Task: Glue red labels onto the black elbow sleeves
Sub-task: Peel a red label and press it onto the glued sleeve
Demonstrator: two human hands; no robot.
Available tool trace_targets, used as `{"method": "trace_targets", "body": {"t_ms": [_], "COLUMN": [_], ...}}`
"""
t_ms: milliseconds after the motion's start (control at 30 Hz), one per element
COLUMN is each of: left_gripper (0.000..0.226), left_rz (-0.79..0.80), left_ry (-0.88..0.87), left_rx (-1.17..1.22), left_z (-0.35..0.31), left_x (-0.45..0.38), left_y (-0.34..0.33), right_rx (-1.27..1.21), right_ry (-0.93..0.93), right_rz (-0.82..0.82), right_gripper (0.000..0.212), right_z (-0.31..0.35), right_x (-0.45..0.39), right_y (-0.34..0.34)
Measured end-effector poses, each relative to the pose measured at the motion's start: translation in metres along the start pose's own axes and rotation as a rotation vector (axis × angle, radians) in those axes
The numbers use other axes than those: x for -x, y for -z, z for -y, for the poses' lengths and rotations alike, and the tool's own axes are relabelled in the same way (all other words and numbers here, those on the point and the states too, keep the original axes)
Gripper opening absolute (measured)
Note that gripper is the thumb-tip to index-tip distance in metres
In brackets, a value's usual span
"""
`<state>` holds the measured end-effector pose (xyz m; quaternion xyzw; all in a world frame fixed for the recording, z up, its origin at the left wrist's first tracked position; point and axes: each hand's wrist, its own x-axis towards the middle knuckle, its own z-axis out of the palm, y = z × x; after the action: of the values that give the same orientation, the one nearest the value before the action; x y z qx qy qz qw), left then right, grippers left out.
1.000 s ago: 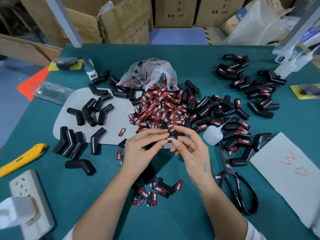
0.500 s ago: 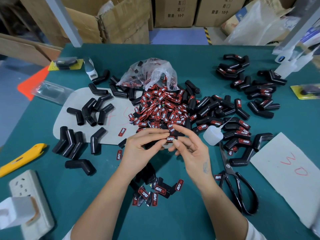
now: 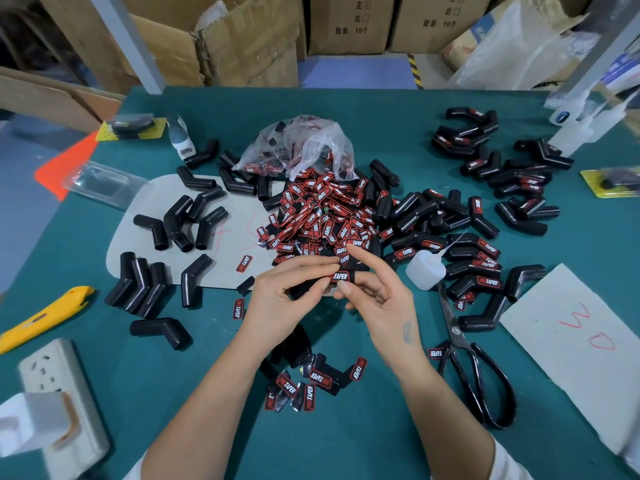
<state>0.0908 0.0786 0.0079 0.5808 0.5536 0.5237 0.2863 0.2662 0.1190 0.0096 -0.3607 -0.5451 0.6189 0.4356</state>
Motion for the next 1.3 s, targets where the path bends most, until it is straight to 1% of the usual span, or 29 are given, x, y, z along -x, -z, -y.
{"method": "trace_targets", "body": {"t_ms": [100, 300, 500, 633, 933, 1067, 1200, 1300], "left_gripper": [0.024, 0.025, 0.039, 0.041, 0.053, 0.049, 0.045, 0.037], "left_rz": [0.010, 0.021, -0.002, -0.025, -0.019, -0.032, -0.030, -0.031], "left_ry": [-0.019, 0.011, 0.054, 0.019, 0.008, 0.009, 0.013, 0.028], "left_rx": [-0.027, 0.016, 0.127, 0.072, 0.037, 0.065, 0.092, 0.105], "left_z": [-0.003, -0.001, 0.001, 0.002, -0.006, -0.008, -0.008, -0.008], "left_x": [0.000, -0.001, 0.001, 0.003, 0.007, 0.007, 0.005, 0.004], "left_y": [-0.001, -0.001, -0.004, -0.008, -0.016, -0.016, -0.012, -0.010], "right_rx": [-0.007, 0.018, 0.015, -0.019, 0.026, 0.027, -0.022, -0.015], "right_ry": [-0.019, -0.009, -0.007, -0.049, -0.076, -0.043, 0.018, 0.041], "right_rz": [-0.018, 0.005, 0.016, 0.025, -0.062, -0.084, -0.035, -0.019], "right_gripper": [0.047, 0.048, 0.052, 0.055, 0.053, 0.049, 0.045, 0.043], "right_z": [0.000, -0.001, 0.002, 0.003, 0.000, -0.003, -0.004, -0.003], "right_x": [-0.001, -0.002, -0.001, -0.001, 0.002, 0.000, 0.000, -0.001], "right_y": [0.001, 0.004, 0.004, 0.001, -0.002, 0.001, 0.002, 0.002]}}
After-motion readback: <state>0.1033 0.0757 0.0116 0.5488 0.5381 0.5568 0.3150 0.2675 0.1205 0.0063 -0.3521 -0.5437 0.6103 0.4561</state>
